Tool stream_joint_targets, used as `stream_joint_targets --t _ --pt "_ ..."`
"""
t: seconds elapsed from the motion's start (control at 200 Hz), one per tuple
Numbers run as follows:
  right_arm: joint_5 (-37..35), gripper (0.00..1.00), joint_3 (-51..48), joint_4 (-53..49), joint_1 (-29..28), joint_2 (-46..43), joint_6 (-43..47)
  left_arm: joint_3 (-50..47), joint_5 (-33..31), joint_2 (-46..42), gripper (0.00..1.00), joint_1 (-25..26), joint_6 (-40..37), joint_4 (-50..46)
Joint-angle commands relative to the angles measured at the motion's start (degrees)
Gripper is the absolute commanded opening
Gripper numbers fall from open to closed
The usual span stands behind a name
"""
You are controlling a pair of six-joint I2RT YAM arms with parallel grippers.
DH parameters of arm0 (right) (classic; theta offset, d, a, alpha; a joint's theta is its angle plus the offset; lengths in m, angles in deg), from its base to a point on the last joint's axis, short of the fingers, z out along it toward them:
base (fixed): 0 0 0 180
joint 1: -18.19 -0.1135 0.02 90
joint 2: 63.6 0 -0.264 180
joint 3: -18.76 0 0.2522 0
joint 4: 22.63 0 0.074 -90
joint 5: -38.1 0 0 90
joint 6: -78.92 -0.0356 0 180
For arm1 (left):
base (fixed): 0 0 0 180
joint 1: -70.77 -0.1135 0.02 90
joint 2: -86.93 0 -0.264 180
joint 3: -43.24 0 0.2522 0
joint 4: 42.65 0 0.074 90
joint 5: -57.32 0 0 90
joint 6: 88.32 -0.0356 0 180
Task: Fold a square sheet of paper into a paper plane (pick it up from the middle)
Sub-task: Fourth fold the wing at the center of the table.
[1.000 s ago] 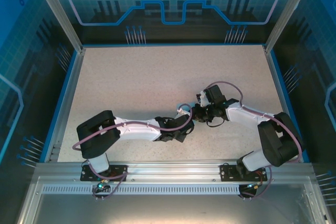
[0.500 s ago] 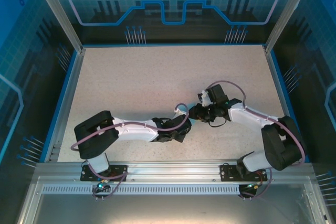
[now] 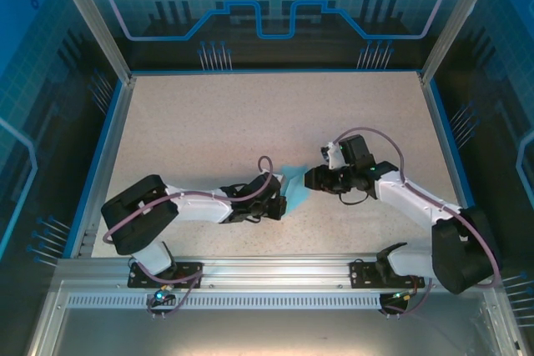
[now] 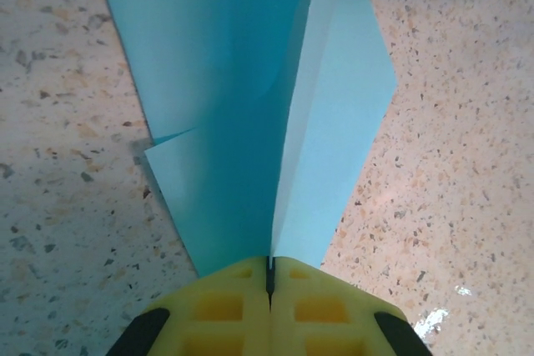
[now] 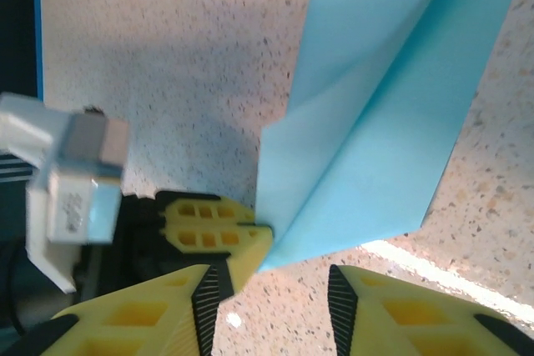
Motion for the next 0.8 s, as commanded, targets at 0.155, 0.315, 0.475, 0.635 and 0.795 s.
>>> stream_joint_targets --t 0.155,0.315,0.475,0.635,0.795 --pt "4.7 0.29 0.6 1.7 -2.6 6.3 2.1 -3.1 8.4 -1.5 0.07 -3.5 2.9 6.5" --pt "5.2 0.24 2.6 4.1 -5.5 10.7 1.4 -3.8 9.1 -1.2 0.07 -4.7 3.8 7.4" --pt "6.8 0.19 4.6 7.7 -7.2 15.2 -0.1 -4.4 10.3 -1.2 0.07 -5.9 4.1 7.9" --pt "7.5 0.17 6.7 9.4 -7.9 19.0 -0.8 -5.0 10.7 -0.6 0.07 -6.5 4.5 8.0" --pt "7.7 0.16 8.1 9.5 -8.5 21.4 -0.9 -5.2 11.3 -0.2 0.07 -7.0 4.7 8.4"
